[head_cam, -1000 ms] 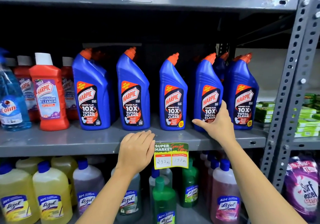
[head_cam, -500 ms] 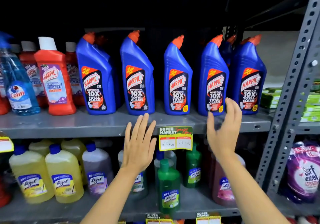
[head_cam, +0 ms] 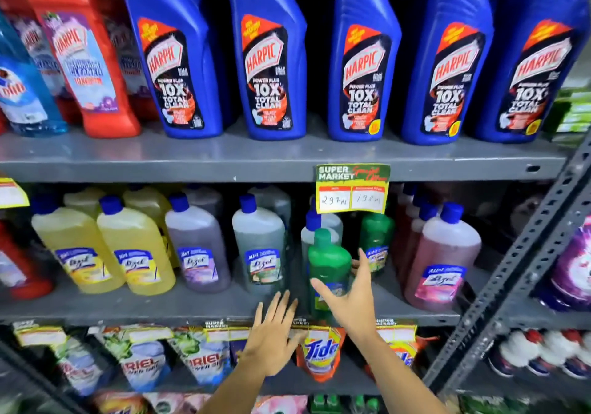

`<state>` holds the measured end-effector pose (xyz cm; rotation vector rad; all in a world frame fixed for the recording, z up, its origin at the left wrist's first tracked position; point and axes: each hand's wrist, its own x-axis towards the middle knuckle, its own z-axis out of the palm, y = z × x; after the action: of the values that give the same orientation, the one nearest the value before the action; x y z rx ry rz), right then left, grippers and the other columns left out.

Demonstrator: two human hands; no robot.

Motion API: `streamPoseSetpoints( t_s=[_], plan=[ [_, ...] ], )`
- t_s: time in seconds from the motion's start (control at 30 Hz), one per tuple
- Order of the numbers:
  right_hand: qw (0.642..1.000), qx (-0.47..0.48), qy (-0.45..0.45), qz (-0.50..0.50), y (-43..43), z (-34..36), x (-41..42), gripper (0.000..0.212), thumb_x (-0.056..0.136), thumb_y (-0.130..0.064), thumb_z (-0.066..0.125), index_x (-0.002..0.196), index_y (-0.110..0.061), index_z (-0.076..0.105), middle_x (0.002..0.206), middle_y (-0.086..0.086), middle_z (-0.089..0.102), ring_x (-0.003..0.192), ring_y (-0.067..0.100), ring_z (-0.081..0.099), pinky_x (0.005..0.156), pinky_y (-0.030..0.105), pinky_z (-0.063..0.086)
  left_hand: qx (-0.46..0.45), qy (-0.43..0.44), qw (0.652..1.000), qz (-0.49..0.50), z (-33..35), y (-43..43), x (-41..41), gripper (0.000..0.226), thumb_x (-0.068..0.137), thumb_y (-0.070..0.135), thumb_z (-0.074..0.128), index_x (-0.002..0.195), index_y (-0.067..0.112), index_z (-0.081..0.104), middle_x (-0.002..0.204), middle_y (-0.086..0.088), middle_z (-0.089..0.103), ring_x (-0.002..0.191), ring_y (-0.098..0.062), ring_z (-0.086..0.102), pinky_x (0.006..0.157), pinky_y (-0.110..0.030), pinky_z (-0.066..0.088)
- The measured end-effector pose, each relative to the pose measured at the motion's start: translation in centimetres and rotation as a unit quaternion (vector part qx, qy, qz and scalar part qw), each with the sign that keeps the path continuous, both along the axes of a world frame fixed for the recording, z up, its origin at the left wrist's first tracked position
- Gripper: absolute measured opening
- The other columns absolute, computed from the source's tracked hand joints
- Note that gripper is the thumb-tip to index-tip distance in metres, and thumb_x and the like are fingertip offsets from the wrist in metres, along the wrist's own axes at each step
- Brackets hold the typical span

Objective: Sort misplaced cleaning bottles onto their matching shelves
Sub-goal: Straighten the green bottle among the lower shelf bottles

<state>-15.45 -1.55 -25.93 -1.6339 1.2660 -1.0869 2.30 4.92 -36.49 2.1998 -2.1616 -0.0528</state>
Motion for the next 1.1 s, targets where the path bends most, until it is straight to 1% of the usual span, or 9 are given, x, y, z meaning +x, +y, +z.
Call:
streamPoseSetpoints(
  t_s=[0.07,0.17,0.27,0.33,0.47,0.57,0.77,0.97,1.1],
  plan=[
    [1.000,0.011,0.028,-0.001,0.2,-0.7,0.6,0.123,0.061,-0.059,0.082,0.154,-0.025,0.010,0.155,-0.004,0.032,0.141,0.014,0.035,0.111,0.035,0.037,0.023,0.007,1.000,-0.003,-0.3,-0.1,0.1,0.072,0.099,0.061,0.015,0.137,0.013,0.053,0.143,-0.008,0.050,0.138,-0.024,0.032,0.110,-0.047,0.004],
    [0.999,0.016,0.033,-0.019,0.2,-1.8,1.5,0.122,0.056,-0.053,0.087,0.151,-0.029,0.015,0.146,-0.007,0.045,0.131,0.011,0.047,0.104,0.031,0.044,0.012,0.013,1.000,-0.006,-0.4,0.0,0.1,0.071,0.099,0.061,0.017,0.137,0.012,0.053,0.143,-0.009,0.050,0.133,-0.027,0.043,0.110,-0.047,0.006],
    [0.998,0.027,0.032,-0.038,0.0,-2.4,2.0,0.103,0.058,-0.040,0.090,0.140,-0.033,0.028,0.125,-0.011,0.059,0.116,0.011,0.058,0.090,0.024,0.046,-0.012,0.003,1.000,-0.022,-0.9,0.0,0.3,0.069,0.100,0.060,0.020,0.140,0.012,0.049,0.146,-0.009,0.046,0.136,-0.028,0.040,0.108,-0.050,0.013],
    [0.998,0.032,0.040,-0.047,-0.1,-2.6,2.1,0.091,0.060,-0.038,0.089,0.132,-0.035,0.033,0.115,-0.013,0.061,0.110,0.015,0.061,0.084,0.025,0.046,-0.017,0.005,1.000,-0.026,-1.1,-0.1,0.4,0.069,0.100,0.060,0.019,0.140,0.012,0.049,0.146,-0.009,0.045,0.136,-0.028,0.039,0.106,-0.051,0.018],
    [0.996,0.038,0.059,-0.062,-0.7,-3.1,1.6,0.091,0.059,-0.042,0.088,0.130,-0.031,0.033,0.120,-0.006,0.063,0.110,0.020,0.062,0.086,0.033,0.050,-0.025,0.013,0.999,-0.032,-1.1,-0.1,0.5,0.069,0.100,0.058,0.016,0.140,0.012,0.048,0.148,-0.010,0.043,0.137,-0.028,0.038,0.106,-0.051,0.017],
    [0.993,0.030,0.062,-0.092,-1.6,-3.2,0.2,0.092,0.058,-0.042,0.088,0.131,-0.027,0.033,0.122,-0.002,0.063,0.111,0.022,0.062,0.087,0.036,0.051,-0.029,0.016,0.999,-0.034,-1.4,-0.1,0.4,0.065,0.100,0.057,0.020,0.143,0.014,0.043,0.151,-0.009,0.038,0.139,-0.028,0.034,0.108,-0.051,0.015],
    [0.986,0.035,0.055,-0.151,-3.9,-2.9,-3.5,0.091,0.060,-0.036,0.089,0.130,-0.025,0.032,0.118,0.002,0.064,0.105,0.028,0.064,0.085,0.037,0.049,-0.034,0.025,0.999,-0.031,-1.4,0.0,0.4,0.066,0.100,0.059,0.017,0.146,0.017,0.038,0.152,-0.006,0.036,0.141,-0.025,0.029,0.109,-0.048,0.011],
    [0.986,0.037,0.047,-0.152,-4.3,-2.8,-4.7,0.087,0.061,-0.038,0.089,0.127,-0.023,0.035,0.106,-0.006,0.060,0.093,0.021,0.060,0.081,0.030,0.044,-0.047,0.025,0.998,-0.029,-1.6,0.1,0.4,0.064,0.100,0.059,0.021,0.148,0.018,0.035,0.155,-0.005,0.032,0.143,-0.023,0.024,0.111,-0.047,0.008],
    [0.986,0.038,0.029,-0.163,-4.4,-3.1,-4.3,0.091,0.057,-0.040,0.091,0.126,-0.024,0.035,0.113,-0.004,0.061,0.098,0.019,0.060,0.086,0.032,0.046,-0.048,0.026,0.998,-0.022,-1.7,0.1,0.2,0.063,0.100,0.058,0.023,0.148,0.018,0.034,0.155,-0.005,0.031,0.143,-0.023,0.024,0.111,-0.046,0.007]
  ],
)
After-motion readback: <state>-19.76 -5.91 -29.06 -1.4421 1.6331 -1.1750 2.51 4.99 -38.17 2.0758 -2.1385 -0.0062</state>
